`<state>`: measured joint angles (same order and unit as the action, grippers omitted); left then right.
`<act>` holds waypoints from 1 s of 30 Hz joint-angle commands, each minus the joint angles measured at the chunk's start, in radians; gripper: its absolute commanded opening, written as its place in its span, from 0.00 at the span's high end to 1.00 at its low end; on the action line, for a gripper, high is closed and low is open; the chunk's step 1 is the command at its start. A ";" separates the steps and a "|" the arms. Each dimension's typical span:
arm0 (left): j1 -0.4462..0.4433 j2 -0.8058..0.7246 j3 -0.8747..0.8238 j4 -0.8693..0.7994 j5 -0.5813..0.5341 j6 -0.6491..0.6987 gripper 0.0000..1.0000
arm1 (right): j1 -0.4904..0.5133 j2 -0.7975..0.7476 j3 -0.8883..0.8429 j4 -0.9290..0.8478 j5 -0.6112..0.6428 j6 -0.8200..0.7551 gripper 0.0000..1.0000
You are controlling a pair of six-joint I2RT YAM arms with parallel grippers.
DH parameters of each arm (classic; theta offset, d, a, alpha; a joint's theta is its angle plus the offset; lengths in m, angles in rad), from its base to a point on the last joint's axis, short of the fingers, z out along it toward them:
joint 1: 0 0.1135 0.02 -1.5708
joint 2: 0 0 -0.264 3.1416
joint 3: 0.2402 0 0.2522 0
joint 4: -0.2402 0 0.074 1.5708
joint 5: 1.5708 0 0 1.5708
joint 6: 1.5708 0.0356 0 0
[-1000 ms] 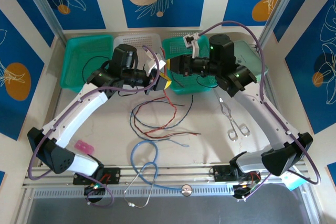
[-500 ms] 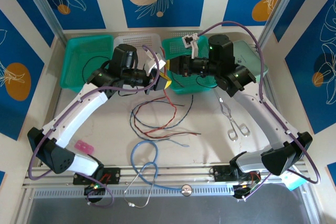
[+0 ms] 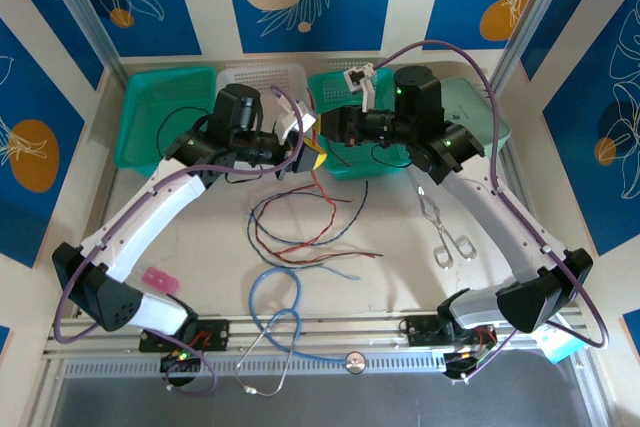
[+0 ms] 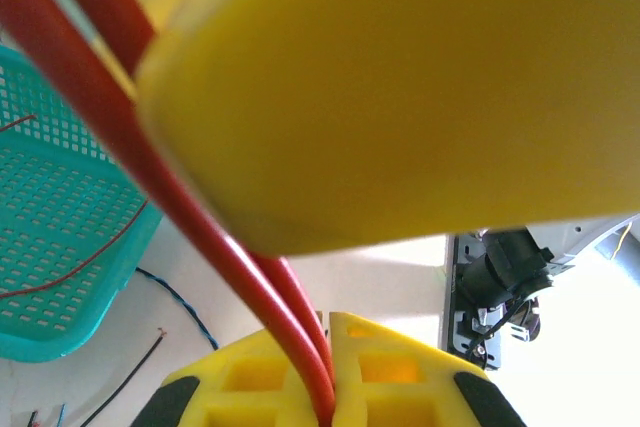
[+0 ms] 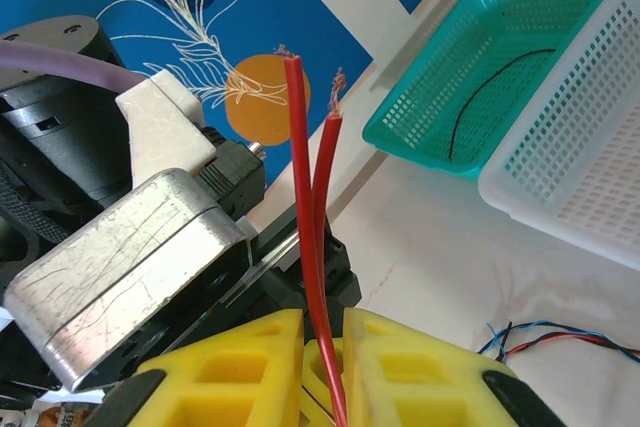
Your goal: Untangle the cables
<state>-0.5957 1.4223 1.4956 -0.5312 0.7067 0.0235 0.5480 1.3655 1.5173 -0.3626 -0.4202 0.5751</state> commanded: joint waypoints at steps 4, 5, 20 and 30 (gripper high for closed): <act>0.000 -0.003 0.002 0.024 0.032 -0.016 1.00 | 0.006 0.009 -0.012 -0.002 -0.027 -0.006 0.94; 0.000 -0.003 0.002 0.023 0.033 -0.017 1.00 | 0.006 0.008 -0.014 -0.002 -0.027 -0.006 0.96; 0.034 -0.065 -0.090 0.216 0.061 -0.153 0.44 | -0.011 -0.042 -0.073 0.028 0.007 -0.022 1.00; 0.131 -0.084 -0.208 0.654 0.163 -0.522 0.44 | -0.040 -0.098 -0.109 0.039 0.023 -0.021 1.00</act>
<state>-0.4702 1.3537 1.2850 -0.0132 0.8188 -0.4084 0.5152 1.2987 1.4231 -0.3489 -0.3973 0.5644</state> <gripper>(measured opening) 0.560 0.047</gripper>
